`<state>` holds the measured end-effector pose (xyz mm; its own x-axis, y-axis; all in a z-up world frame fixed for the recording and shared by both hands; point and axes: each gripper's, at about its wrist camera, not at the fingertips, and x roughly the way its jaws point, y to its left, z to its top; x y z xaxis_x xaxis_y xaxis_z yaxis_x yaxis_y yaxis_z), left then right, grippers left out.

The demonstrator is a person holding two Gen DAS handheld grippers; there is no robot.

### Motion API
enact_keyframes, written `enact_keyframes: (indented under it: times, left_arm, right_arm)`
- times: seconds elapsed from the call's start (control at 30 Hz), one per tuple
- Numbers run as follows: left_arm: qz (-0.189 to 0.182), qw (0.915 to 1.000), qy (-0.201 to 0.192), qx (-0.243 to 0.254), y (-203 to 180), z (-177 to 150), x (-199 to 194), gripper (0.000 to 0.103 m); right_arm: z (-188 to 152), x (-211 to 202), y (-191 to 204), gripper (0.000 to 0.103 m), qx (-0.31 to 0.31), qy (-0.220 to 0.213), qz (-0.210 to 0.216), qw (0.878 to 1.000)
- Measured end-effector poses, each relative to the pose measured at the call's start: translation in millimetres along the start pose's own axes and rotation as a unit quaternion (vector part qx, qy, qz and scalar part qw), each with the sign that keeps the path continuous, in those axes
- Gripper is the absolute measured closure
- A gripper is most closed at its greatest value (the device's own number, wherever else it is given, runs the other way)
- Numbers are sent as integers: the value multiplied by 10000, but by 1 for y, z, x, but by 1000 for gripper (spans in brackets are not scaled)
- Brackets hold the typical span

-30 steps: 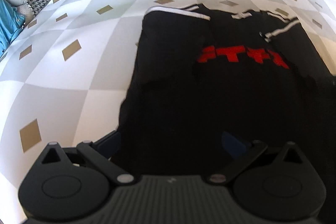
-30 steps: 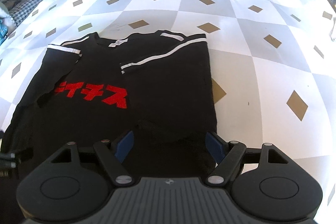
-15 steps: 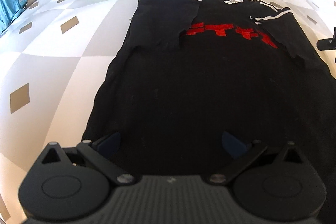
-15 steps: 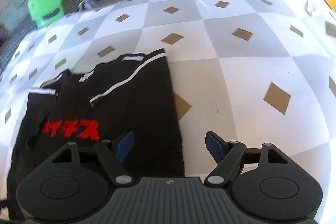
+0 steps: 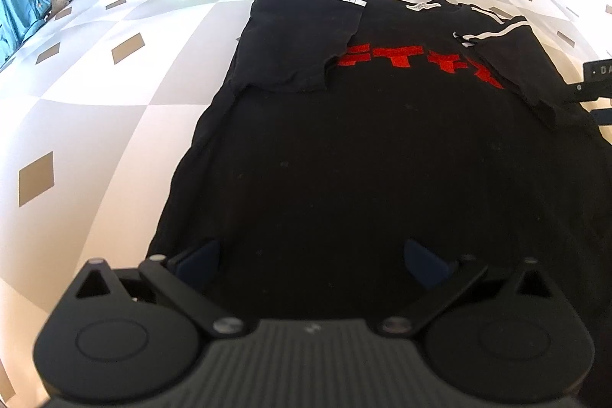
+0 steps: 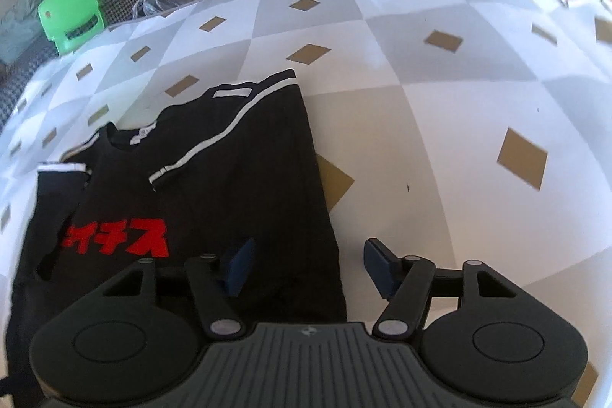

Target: Fold clothes

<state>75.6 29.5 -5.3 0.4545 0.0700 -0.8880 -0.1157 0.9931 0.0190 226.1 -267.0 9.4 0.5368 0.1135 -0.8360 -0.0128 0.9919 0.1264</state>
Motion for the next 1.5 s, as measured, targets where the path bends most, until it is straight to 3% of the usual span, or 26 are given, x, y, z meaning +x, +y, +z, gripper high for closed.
enact_keyframes:
  times: [0.17, 0.3, 0.5, 0.73, 0.77, 0.83, 0.93, 1.2, 1.33, 1.5]
  left_arm:
    - [51, 10000, -6, -27, -6, 0, 1, 0]
    - [12, 10000, -1, 34, -11, -1, 1, 0]
    - [-85, 9999, -23, 119, -23, -2, 0, 0]
    - [-129, 9997, 68, 183, -30, 3, 2, 0]
    - [-125, 9997, 103, 190, -27, 5, 2, 0]
    - [-81, 9997, 128, 207, -22, 7, 1, 0]
    - [-6, 9999, 34, 143, -11, 8, -7, 0]
    - [80, 9995, 130, -276, 16, -3, -15, 0]
    - [152, 9994, 250, -182, 11, -13, -6, 0]
    - [186, 9998, 98, -8, 6, -17, -6, 0]
  right_arm:
    - [-6, 1, 10, 70, -459, -187, -372, 9981]
    - [-7, -1, 7, 89, -504, -213, -374, 9978]
    - [-2, -6, -14, 94, -189, -176, -498, 9984]
    - [0, -9, -44, 92, 364, -135, -359, 9986]
    - [0, -10, -48, 90, 456, -142, -289, 9984]
    - [0, -12, -55, 71, 604, -142, -164, 9979]
    - [0, -13, -64, 65, 757, -134, -90, 9970]
    - [-2, -15, -66, 59, 855, -185, -62, 9961]
    - [-4, -13, -59, 58, 622, -225, -153, 9977]
    - [-6, -11, -51, 57, 393, -280, -292, 9984]
